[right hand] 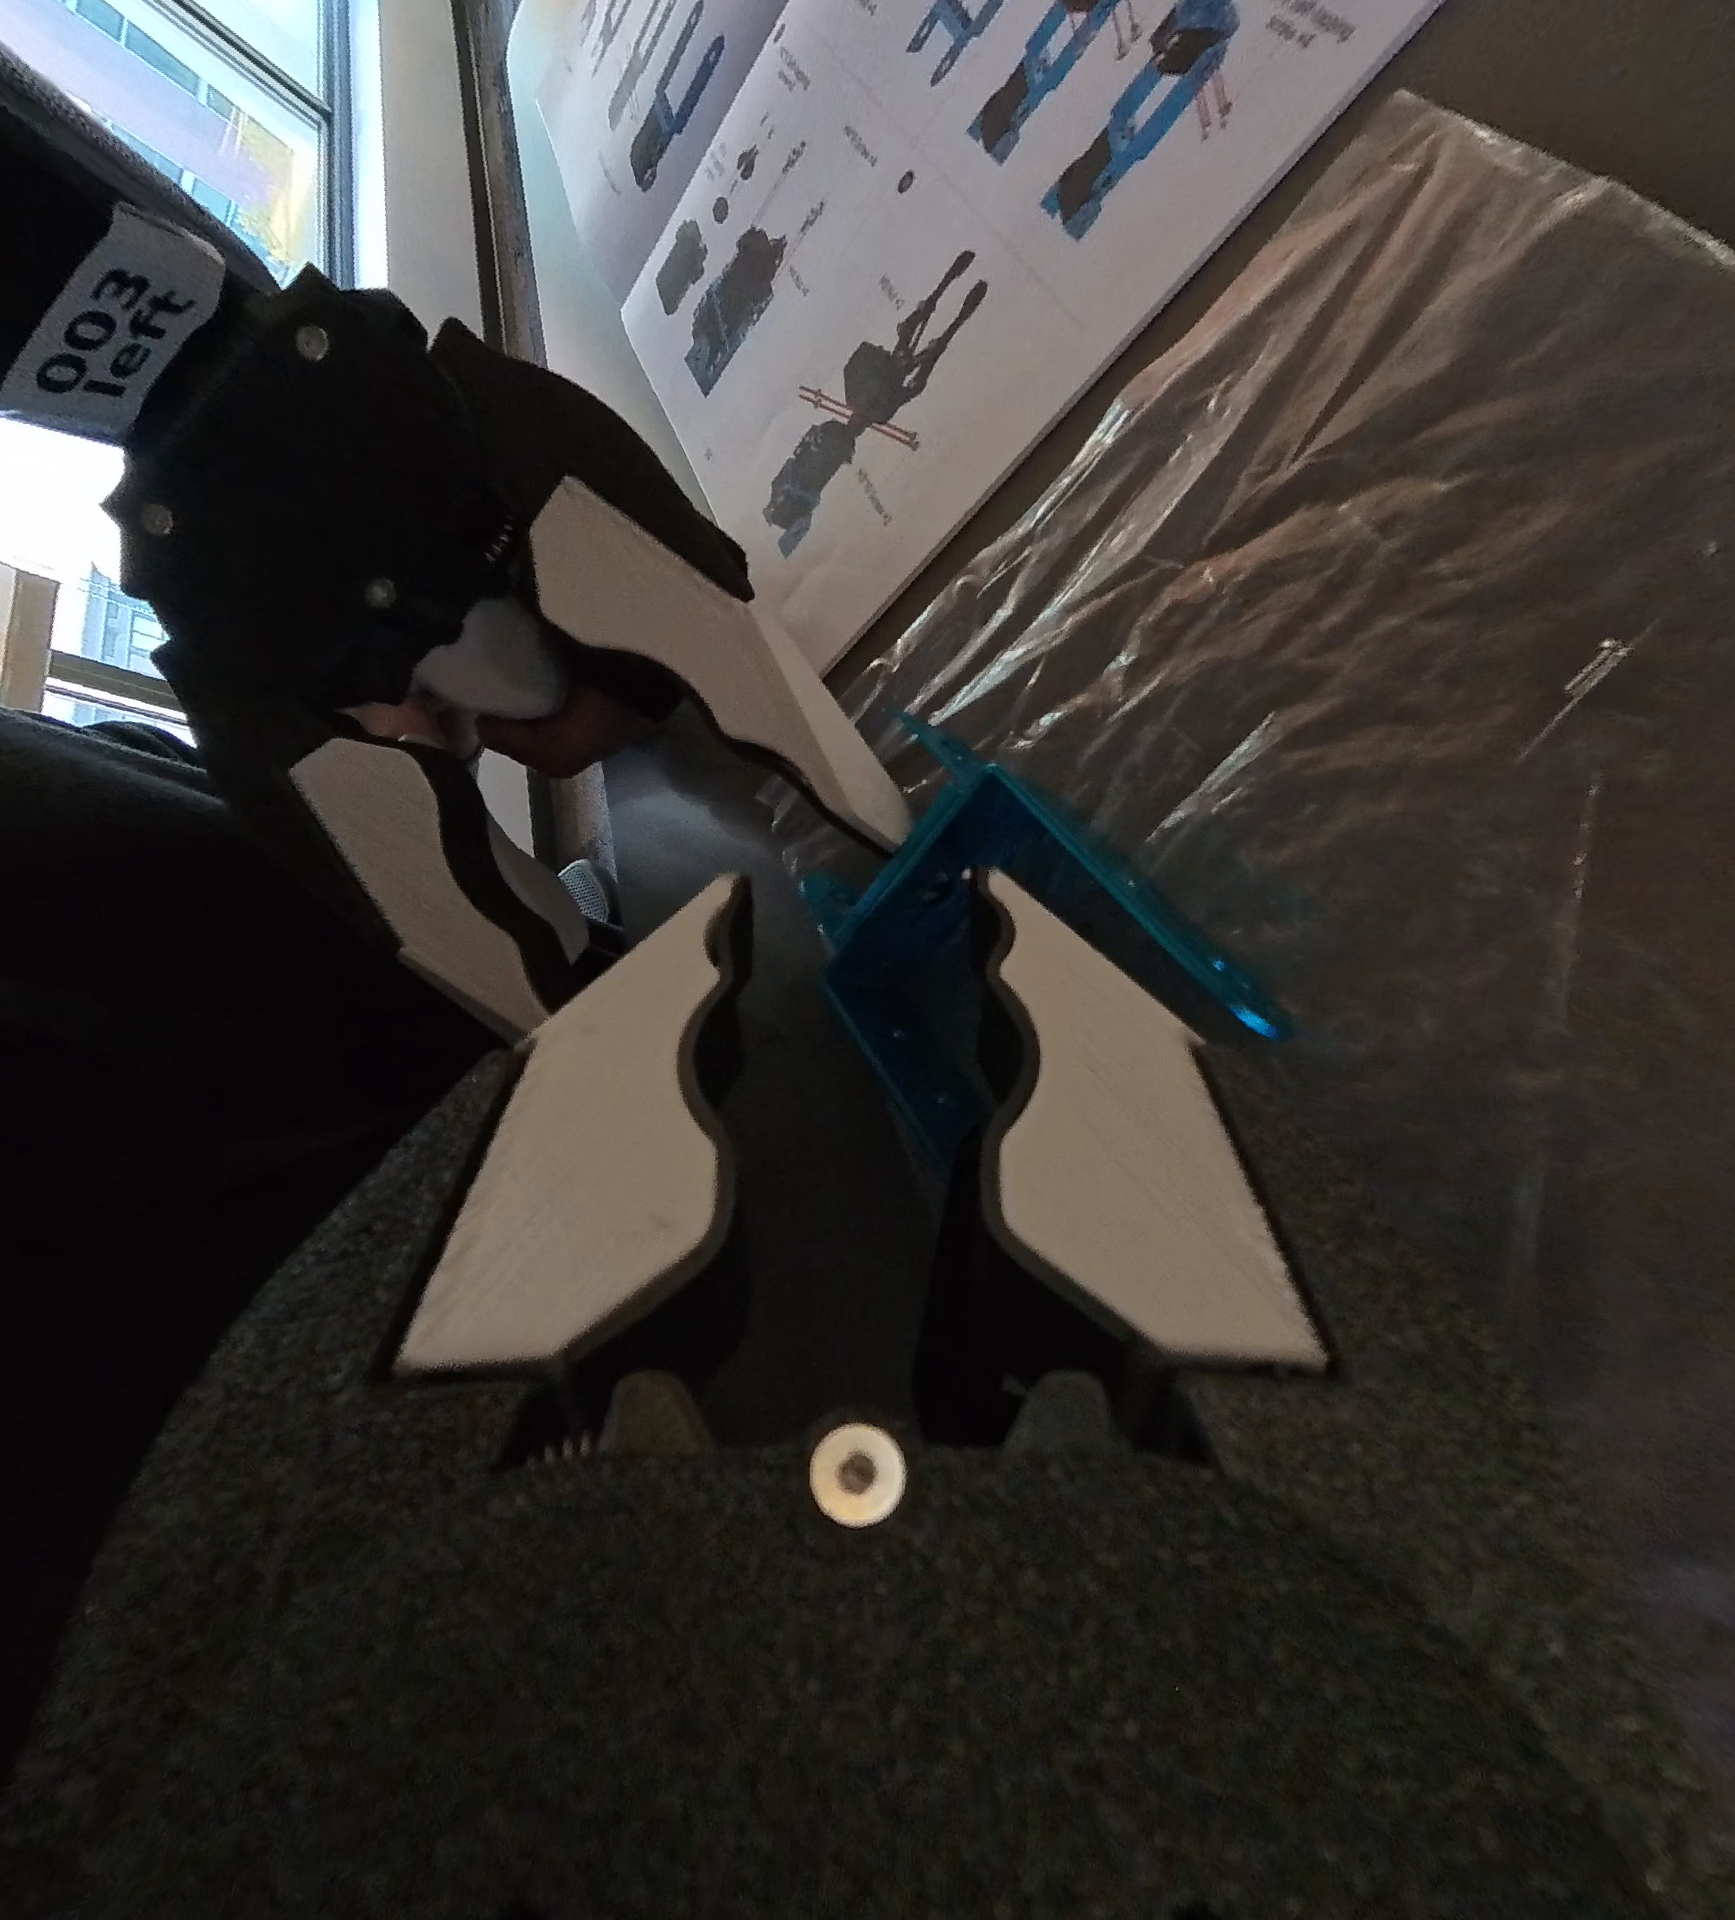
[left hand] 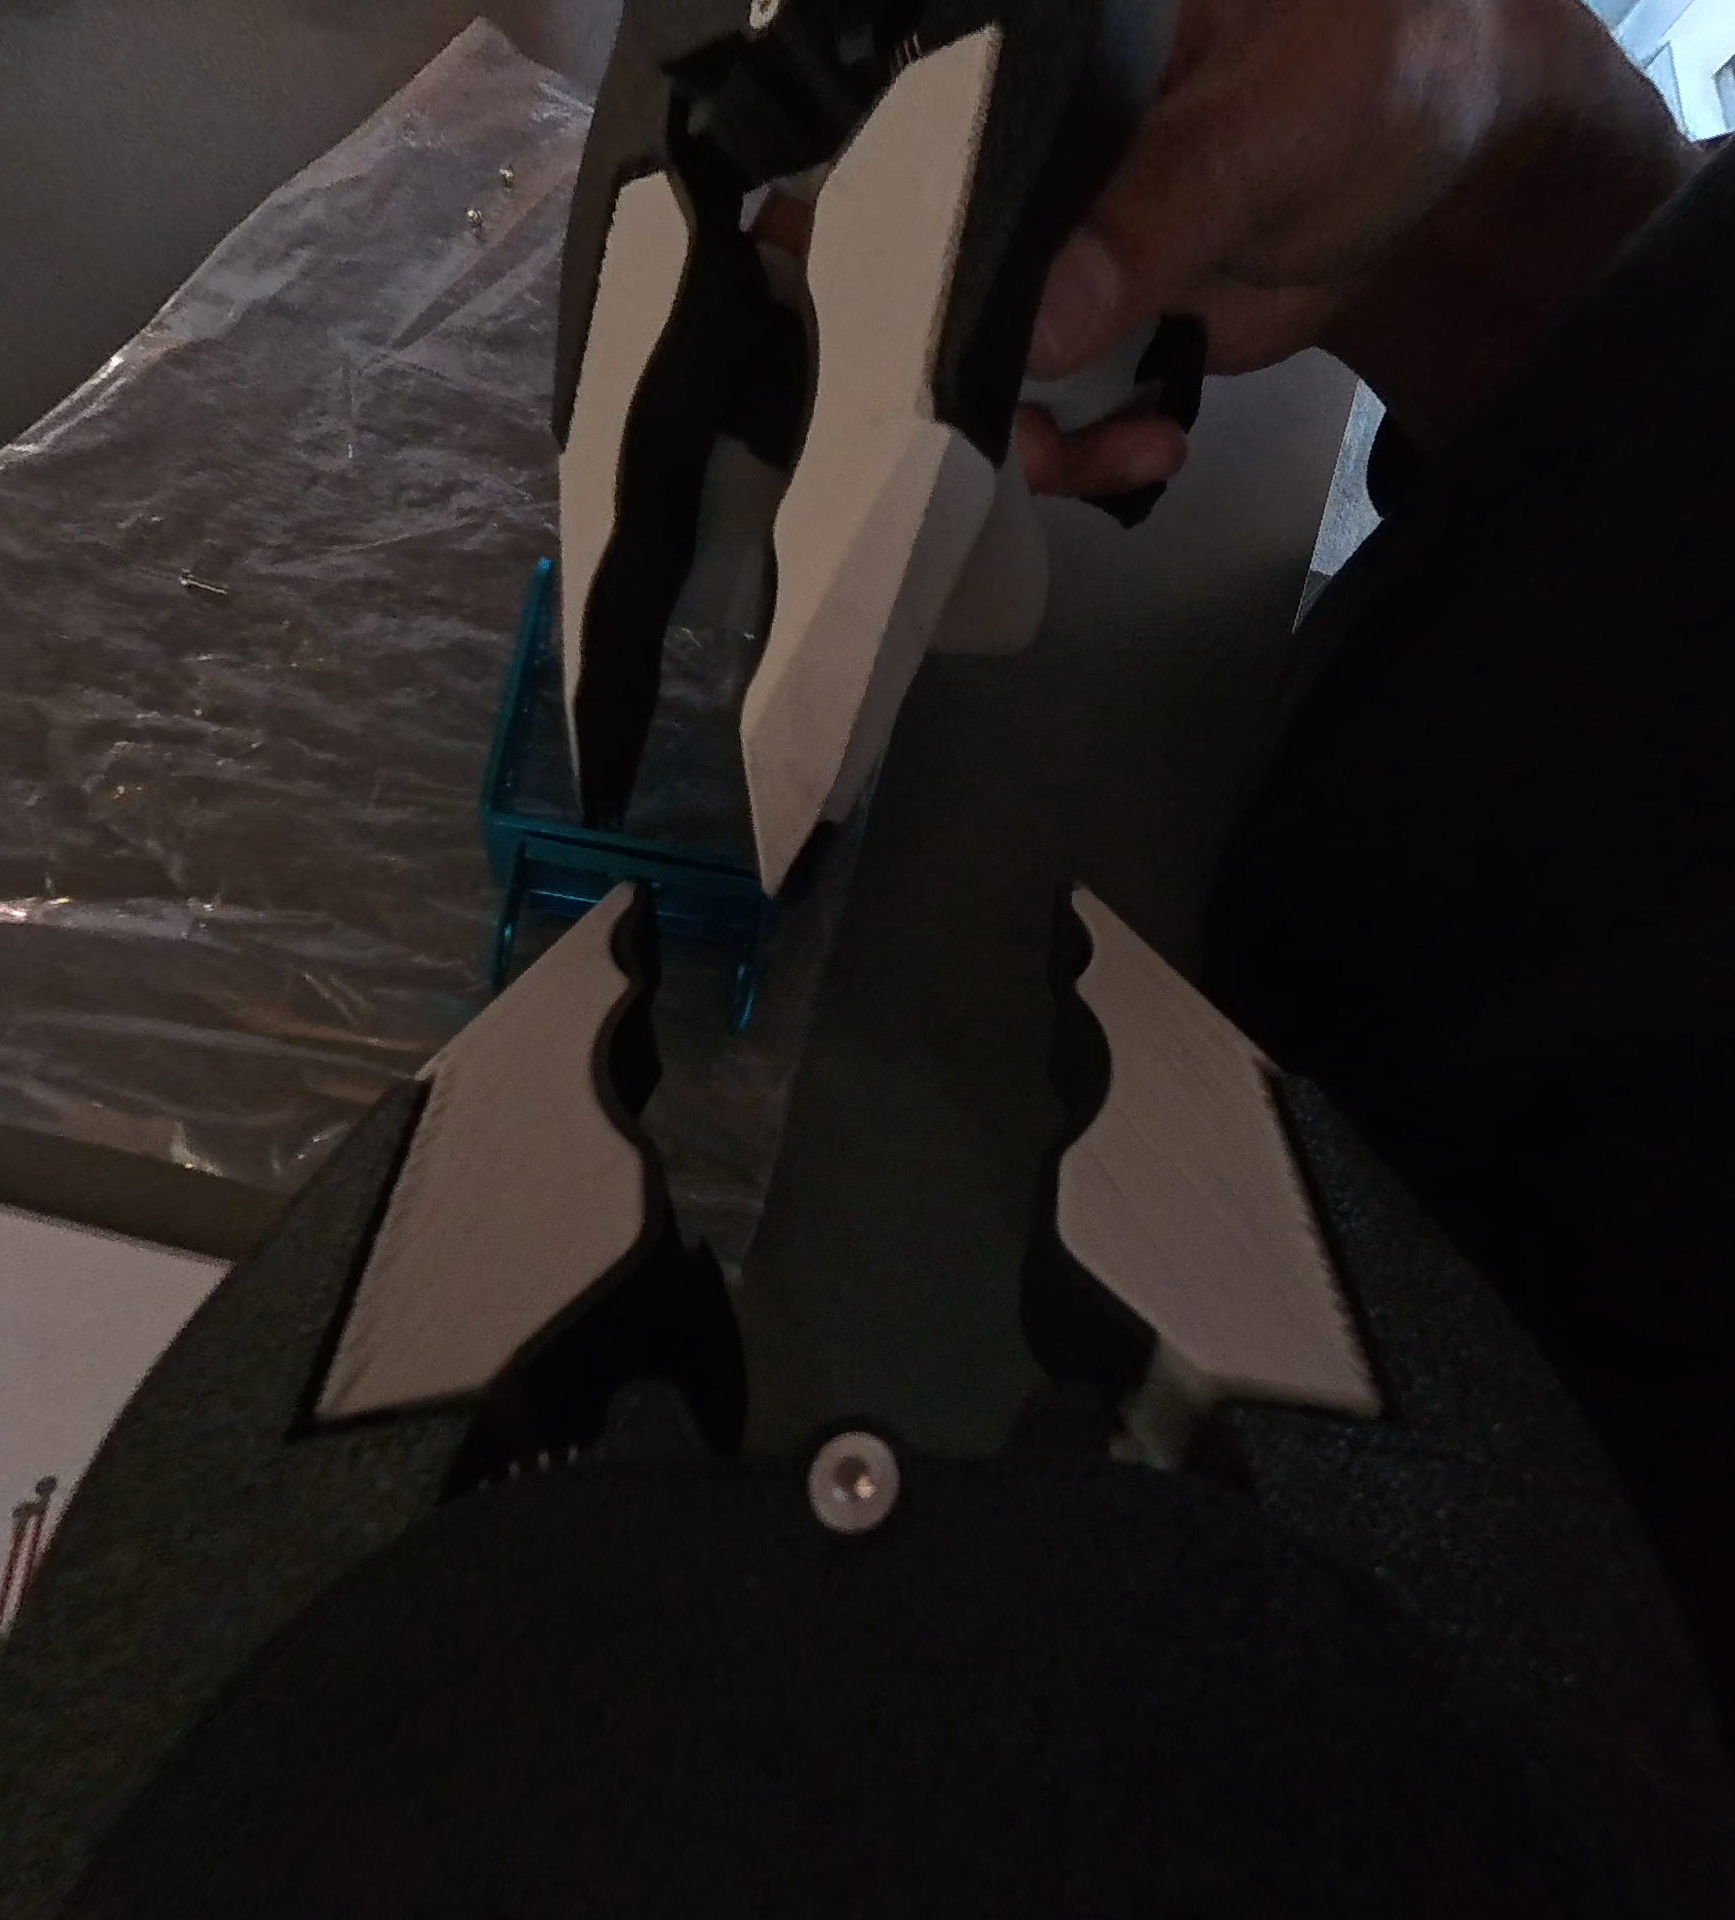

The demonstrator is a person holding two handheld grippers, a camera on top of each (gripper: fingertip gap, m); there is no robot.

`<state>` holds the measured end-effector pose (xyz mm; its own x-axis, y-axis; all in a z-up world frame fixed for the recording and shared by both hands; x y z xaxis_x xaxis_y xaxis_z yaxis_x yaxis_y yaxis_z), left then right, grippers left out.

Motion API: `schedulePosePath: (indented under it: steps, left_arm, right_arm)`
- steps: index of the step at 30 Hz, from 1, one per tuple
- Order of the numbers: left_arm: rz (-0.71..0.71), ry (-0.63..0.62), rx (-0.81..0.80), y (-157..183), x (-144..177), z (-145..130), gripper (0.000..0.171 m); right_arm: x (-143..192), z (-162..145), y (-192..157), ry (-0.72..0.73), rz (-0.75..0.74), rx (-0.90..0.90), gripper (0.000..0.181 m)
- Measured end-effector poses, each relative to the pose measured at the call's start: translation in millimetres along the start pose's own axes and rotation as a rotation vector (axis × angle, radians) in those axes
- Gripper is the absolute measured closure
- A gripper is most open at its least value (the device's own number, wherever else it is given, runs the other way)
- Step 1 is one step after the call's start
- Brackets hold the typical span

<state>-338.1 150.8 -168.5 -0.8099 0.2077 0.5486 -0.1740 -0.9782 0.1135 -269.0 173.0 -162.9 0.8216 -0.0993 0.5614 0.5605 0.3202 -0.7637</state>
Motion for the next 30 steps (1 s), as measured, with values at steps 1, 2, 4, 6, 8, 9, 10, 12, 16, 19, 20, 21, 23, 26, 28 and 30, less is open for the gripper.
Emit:
schedulePosePath:
  steps: [1, 2, 4, 6, 8, 9, 10, 12, 16, 19, 20, 21, 23, 26, 28, 30]
  left_arm:
    - [0.0, 0.0, 0.0, -0.1, 0.1, 0.0, 0.096]
    - [0.001, 0.0, 0.0, -0.2, 0.3, 0.0, 0.095]
    - [0.003, 0.001, 0.0, -0.3, 0.7, -0.2, 0.096]
    - [0.003, 0.002, -0.001, -0.3, 1.0, -0.1, 0.095]
    - [0.003, 0.001, -0.003, -0.3, 0.7, 0.1, 0.094]
    - [0.003, 0.0, -0.007, -0.1, 0.4, 0.2, 0.094]
    - [0.003, 0.0, -0.01, 0.2, 0.4, 0.3, 0.093]
    - [0.001, -0.002, -0.015, 0.7, 0.2, 0.5, 0.093]
    - [0.0, -0.003, -0.019, 1.2, 0.0, 0.6, 0.092]
    - [0.0, -0.004, -0.021, 1.3, -0.1, 0.6, 0.092]
    - [0.001, -0.004, -0.021, 1.2, -0.1, 0.7, 0.092]
    - [0.001, -0.003, -0.022, 1.3, 0.0, 0.8, 0.092]
    - [0.002, -0.003, -0.024, 1.6, 0.1, 0.9, 0.092]
    - [0.003, -0.004, -0.027, 1.7, 0.0, 1.0, 0.092]
    - [0.004, -0.003, -0.028, 1.8, 0.1, 1.2, 0.092]
    - [0.005, -0.004, -0.03, 2.0, 0.0, 1.2, 0.092]
  right_arm:
    - [-0.2, -0.3, -0.1, -0.002, 0.0, 0.001, 0.14]
    - [-0.3, -0.2, 0.0, -0.001, -0.003, 0.002, 0.14]
    - [-0.1, -0.4, -0.2, -0.003, -0.003, 0.0, 0.14]
    - [0.2, -0.4, -0.6, -0.005, -0.003, -0.004, 0.139]
    - [0.3, -0.2, -1.6, -0.004, 0.001, -0.005, 0.139]
    - [0.3, 0.2, -2.0, -0.001, 0.001, -0.004, 0.139]
    - [0.1, 0.3, -2.2, -0.002, -0.001, -0.005, 0.139]
    - [-0.6, -0.1, -2.0, -0.009, -0.009, -0.004, 0.138]
    - [-1.4, -0.7, -0.4, -0.016, -0.033, 0.002, 0.138]
    - [-2.1, -0.8, -1.3, -0.018, -0.031, -0.001, 0.138]
    - [-2.2, -0.8, -2.3, -0.019, -0.028, -0.002, 0.138]
    - [-2.2, -0.8, -3.2, -0.019, -0.027, -0.001, 0.138]
    - [-2.6, -0.6, -4.2, -0.017, -0.028, -0.004, 0.138]
    - [-3.0, -0.3, -5.9, -0.016, -0.024, -0.017, 0.136]
    - [-2.3, -0.2, -6.1, -0.017, -0.022, -0.022, 0.136]
    - [-1.5, -0.2, -6.2, -0.017, -0.022, -0.03, 0.136]
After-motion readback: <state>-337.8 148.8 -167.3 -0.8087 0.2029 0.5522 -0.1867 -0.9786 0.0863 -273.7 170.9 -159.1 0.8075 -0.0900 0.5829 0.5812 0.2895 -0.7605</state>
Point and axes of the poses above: each gripper's, where its closed fingertips meet, x back along the fingers, z out of its top, y = z × x across the jaws, the point moved 5 cm from there along x, back along the fingers, and after that the axes turned 15 degrees about -x, right-handed, at the moved point
